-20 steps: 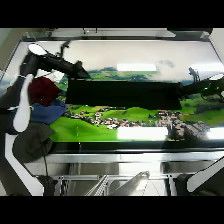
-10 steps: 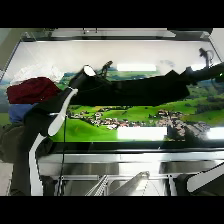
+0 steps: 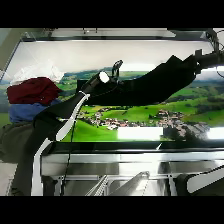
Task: Fold the shirts.
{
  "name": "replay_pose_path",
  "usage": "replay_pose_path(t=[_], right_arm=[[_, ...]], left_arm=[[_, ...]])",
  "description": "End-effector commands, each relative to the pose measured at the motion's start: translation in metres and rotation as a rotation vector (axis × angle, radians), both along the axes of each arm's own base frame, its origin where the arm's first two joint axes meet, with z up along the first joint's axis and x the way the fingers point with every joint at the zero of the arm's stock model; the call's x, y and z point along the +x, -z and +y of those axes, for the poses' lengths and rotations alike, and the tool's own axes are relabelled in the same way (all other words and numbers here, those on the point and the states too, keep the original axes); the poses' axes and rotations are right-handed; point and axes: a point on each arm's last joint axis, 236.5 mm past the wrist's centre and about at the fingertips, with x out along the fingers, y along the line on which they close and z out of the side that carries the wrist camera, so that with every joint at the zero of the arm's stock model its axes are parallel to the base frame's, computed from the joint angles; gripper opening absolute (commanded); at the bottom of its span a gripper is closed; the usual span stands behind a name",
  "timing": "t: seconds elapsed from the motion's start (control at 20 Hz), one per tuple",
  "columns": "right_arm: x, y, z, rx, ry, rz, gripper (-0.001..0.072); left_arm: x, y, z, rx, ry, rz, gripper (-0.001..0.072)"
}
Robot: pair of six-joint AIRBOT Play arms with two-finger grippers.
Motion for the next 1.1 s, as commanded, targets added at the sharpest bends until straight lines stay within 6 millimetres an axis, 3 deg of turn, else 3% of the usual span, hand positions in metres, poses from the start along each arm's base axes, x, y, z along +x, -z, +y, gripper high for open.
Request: replay_pose_path(t=[0.0,0.05,0.15,0.25,0.3,0.4,0.55,0.6,0.7,0.75,0.85,0.9,0.95,1.0,1.05], right_arm=[[0.001,-0.048,0.048,0.147,-0.046,-0.070,0.0020],[0.007,-0.060,0.065,0.158,-0.043,-0.108,0.0020],[0.020,-0.073,0.108,0.168,-0.022,-0.155,0.0020],[0.026,-0.073,0.163,0.177,-0.026,-0.184,0.0020],[0.027,-0.066,0.201,0.173,-0.034,-0.194,0.0020],[0.023,-0.032,0.270,0.102,-0.064,-0.207,0.0020],[0.005,0.049,0.363,-0.017,-0.112,-0.212,0.0021],[0.005,0.073,0.389,-0.027,-0.087,-0.220,0.0062],[0.012,0.110,0.426,-0.041,-0.006,-0.258,0.0547],[0.011,0.120,0.438,-0.029,0.024,-0.250,0.0604],[0.009,0.121,0.449,-0.002,0.054,-0.238,0.0600],[0.012,0.111,0.447,0.006,0.059,-0.251,0.0589],[0.016,0.099,0.440,0.013,0.062,-0.262,0.0407],[0.020,0.084,0.428,0.011,0.047,-0.277,0.0036],[0.024,0.070,0.411,0.002,0.033,-0.291,0.0021]], left_arm=[[-0.010,-0.060,0.019,-0.007,0.101,-0.011,0.0002],[-0.006,-0.087,0.038,-0.014,0.097,-0.029,0.0002],[0.002,-0.144,0.095,-0.022,0.052,-0.059,0.0002],[0.005,-0.187,0.154,-0.019,-0.005,-0.080,0.0002],[0.003,-0.207,0.188,-0.013,-0.033,-0.087,0.0003],[-0.006,-0.236,0.242,0.007,-0.070,-0.090,0.0003],[-0.013,-0.257,0.294,0.031,-0.121,-0.111,0.0003],[-0.013,-0.259,0.307,0.038,-0.131,-0.118,0.0003],[-0.015,-0.257,0.322,0.047,-0.141,-0.102,0.0003],[-0.017,-0.253,0.326,0.049,-0.144,-0.087,0.0004],[-0.022,-0.238,0.327,0.059,-0.113,-0.062,0.0021],[-0.025,-0.229,0.327,0.061,-0.100,-0.045,0.0021],[-0.028,-0.220,0.327,0.063,-0.088,-0.026,0.0020],[-0.031,-0.211,0.326,0.064,-0.075,-0.007,0.0021],[-0.034,-0.205,0.325,0.066,-0.059,0.005,0.0020]])
